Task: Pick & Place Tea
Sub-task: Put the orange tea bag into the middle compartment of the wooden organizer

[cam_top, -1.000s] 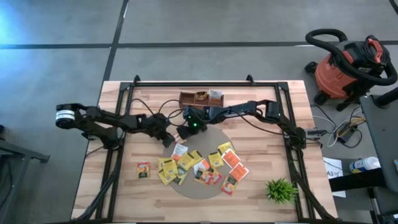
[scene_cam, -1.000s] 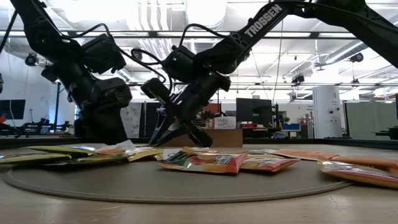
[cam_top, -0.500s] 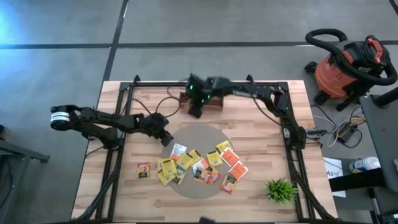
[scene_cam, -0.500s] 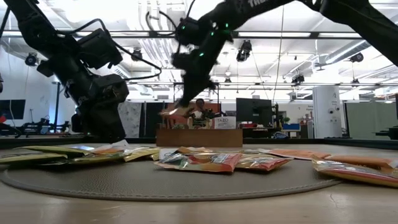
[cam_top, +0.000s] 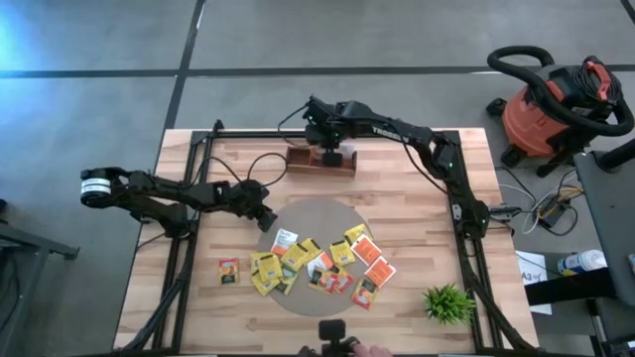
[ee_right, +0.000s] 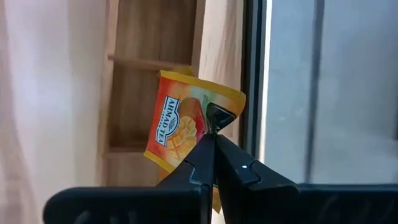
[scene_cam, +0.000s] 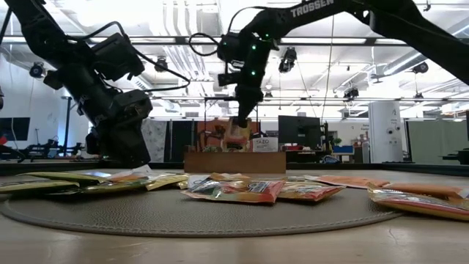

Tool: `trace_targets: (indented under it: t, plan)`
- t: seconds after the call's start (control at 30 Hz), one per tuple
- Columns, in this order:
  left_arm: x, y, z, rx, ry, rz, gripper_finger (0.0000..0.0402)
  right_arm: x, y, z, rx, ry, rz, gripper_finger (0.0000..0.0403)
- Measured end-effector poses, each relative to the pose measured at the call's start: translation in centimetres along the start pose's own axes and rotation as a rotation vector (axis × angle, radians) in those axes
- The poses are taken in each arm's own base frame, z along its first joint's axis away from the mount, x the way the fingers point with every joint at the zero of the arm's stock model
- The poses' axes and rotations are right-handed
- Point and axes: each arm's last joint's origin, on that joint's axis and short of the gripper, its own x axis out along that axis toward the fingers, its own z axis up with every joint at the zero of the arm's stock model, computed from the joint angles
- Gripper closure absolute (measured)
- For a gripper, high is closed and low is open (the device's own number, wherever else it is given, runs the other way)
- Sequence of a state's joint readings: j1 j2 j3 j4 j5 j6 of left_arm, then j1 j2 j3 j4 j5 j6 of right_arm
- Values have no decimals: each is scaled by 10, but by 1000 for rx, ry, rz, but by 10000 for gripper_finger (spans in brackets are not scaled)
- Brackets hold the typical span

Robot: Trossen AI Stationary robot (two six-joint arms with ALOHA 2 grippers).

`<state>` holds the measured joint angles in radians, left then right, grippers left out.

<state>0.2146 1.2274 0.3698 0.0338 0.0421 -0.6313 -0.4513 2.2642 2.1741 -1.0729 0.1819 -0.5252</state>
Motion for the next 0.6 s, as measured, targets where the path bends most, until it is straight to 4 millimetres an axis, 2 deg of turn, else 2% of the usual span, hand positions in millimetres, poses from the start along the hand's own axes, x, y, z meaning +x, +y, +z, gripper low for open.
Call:
trace_targets:
  t: [0.1,0.37,0.6]
  plan:
    - [0,0,1,0,-15,19,239,5,4,0,-58,18,-22,394]
    - [0,1,1,1,-29,35,239,18,14,3,-80,5,-52,394]
    - [0,1,1,1,-20,41,239,27,27,6,-198,17,-76,394]
